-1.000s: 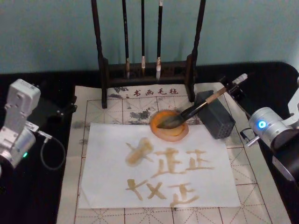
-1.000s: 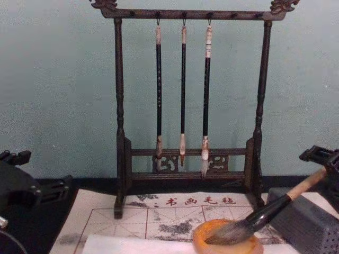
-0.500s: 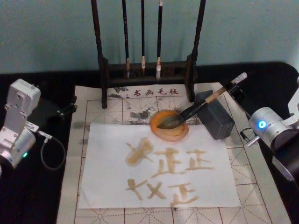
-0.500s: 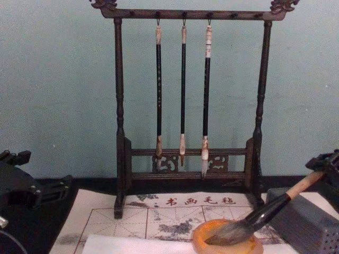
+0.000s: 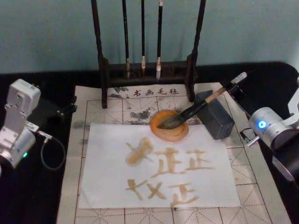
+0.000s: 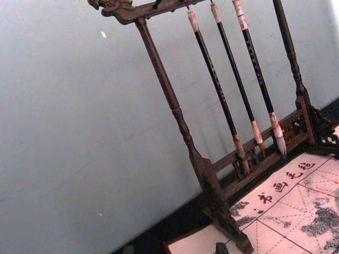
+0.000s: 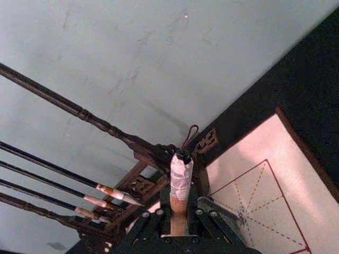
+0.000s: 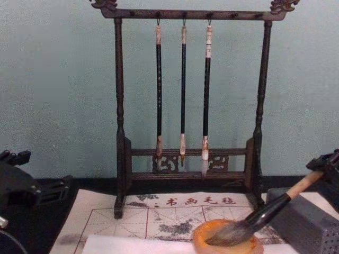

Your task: Pick up the brush from the inkstone, write on the paper, then place the brush back to its original position.

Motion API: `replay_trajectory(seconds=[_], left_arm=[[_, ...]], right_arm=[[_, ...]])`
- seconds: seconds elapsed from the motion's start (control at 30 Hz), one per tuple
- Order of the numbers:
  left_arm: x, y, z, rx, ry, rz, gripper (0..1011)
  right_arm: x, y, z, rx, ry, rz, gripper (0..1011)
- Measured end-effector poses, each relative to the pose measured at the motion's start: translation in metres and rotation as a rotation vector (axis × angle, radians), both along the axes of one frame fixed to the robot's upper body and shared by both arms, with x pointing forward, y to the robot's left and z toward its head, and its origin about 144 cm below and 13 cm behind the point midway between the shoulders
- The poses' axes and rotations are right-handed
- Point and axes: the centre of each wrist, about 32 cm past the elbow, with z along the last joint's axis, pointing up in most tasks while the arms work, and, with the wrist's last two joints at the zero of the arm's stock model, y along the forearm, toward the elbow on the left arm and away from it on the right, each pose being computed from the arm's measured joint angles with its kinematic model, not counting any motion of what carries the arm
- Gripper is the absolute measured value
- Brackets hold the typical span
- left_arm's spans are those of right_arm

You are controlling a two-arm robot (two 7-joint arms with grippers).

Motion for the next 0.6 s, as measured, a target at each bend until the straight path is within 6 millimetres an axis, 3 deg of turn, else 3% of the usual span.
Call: replay_trajectory(seconds=[0.6], left_arm=[[0.000, 0.000, 0.000, 0.000, 0.000, 0.000, 1001]], right_arm=[[0.002, 0.000, 0.016, -0.012, -0.095, 0.019, 185]])
